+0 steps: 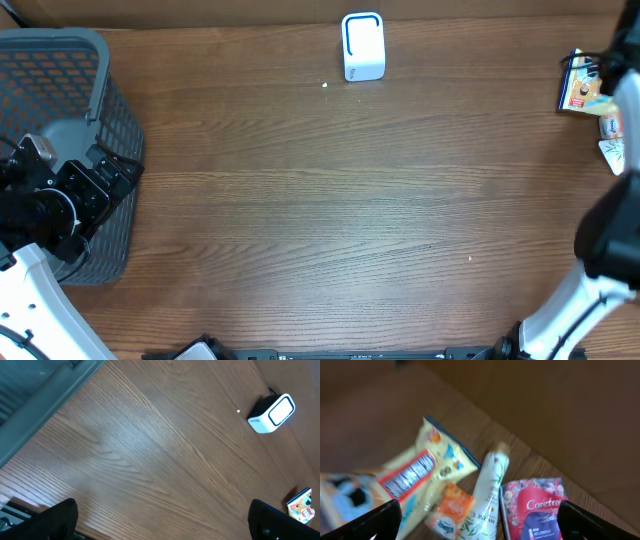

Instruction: Scan the item barcode

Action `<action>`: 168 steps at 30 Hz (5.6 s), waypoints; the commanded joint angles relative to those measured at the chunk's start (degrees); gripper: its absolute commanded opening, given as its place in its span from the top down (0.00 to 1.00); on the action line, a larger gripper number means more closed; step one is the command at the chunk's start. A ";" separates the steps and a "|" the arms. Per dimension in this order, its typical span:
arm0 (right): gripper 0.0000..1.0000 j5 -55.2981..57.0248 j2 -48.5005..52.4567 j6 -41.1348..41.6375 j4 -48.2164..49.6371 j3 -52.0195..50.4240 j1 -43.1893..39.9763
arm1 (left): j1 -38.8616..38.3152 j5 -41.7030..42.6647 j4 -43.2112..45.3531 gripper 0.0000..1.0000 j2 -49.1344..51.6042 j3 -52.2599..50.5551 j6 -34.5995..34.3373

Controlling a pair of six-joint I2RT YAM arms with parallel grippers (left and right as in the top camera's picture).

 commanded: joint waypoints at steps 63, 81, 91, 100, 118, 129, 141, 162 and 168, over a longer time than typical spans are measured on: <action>0.00 -57.29 -72.04 0.59 -32.61 -46.53 0.31 | -0.39 0.15 0.04 0.00 -0.07 -0.20 1.31; 0.00 -62.45 -85.44 -8.41 -11.98 -58.97 6.86 | -0.39 0.15 0.04 0.00 -0.07 -0.20 1.31; 0.00 -62.31 -101.35 -8.37 18.88 -85.09 14.03 | -0.39 0.15 0.04 0.00 -0.07 -0.20 1.31; 0.00 -58.38 -109.83 -8.39 32.24 -96.61 18.08 | -0.39 0.15 0.04 0.00 -0.07 -0.20 1.31; 0.00 -51.56 -116.34 -8.39 38.01 -105.00 20.37 | -0.39 0.15 0.04 0.00 -0.07 -0.20 1.31; 0.00 -48.83 -116.32 -8.37 37.99 -106.09 20.50 | -0.39 0.15 0.04 0.00 -0.07 -0.20 1.31; 0.00 -41.77 -116.30 -8.35 37.29 -106.09 20.13 | -0.39 0.15 0.04 0.00 -0.07 -0.20 1.31; 0.00 -41.66 -116.30 -6.80 37.18 -106.09 19.80 | -0.39 0.15 0.04 0.00 -0.07 -0.20 1.31; 0.00 -41.86 -116.30 -6.62 37.18 -106.09 19.82 | -0.39 0.15 0.04 0.00 -0.07 -0.20 1.31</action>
